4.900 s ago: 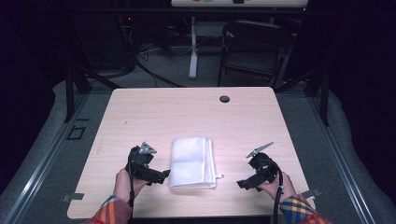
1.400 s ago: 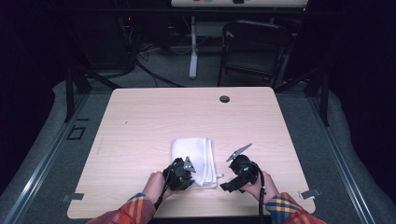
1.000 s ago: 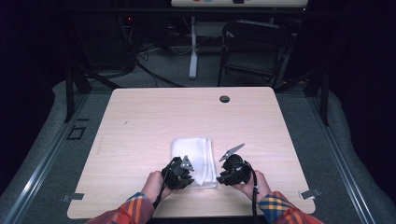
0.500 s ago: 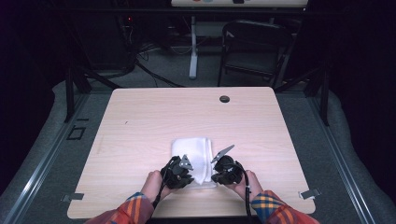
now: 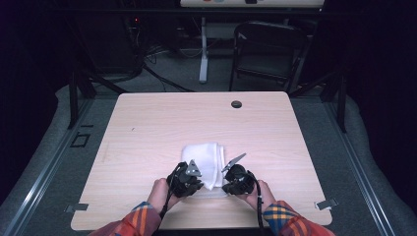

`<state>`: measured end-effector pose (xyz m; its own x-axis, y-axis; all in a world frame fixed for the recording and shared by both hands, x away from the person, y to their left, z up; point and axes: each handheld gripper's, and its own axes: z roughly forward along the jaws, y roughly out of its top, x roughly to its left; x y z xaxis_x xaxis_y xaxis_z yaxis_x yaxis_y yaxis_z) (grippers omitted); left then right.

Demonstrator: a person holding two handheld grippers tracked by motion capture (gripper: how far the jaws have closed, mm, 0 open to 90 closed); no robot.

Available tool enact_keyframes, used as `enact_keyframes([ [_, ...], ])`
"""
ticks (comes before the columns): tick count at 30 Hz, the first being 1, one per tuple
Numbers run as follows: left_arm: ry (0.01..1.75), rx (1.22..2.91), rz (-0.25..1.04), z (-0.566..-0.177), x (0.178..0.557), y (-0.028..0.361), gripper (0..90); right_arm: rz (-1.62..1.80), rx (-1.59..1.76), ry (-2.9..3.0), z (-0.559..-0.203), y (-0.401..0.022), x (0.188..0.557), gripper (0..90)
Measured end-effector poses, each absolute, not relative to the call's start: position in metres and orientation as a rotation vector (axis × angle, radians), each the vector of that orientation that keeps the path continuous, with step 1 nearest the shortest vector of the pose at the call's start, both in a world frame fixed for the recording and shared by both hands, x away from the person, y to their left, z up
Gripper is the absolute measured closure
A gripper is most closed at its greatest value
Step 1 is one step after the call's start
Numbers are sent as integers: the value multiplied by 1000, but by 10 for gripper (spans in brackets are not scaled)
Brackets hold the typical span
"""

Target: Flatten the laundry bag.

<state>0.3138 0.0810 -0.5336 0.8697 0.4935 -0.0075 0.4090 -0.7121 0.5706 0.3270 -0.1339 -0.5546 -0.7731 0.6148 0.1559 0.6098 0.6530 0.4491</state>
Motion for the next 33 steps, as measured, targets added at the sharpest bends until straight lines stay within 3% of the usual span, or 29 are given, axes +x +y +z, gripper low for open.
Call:
enact_keyframes([
  [33,837,2320,316,-516,307,108,851,757,1037,2845,-555,-135,327,900],
])
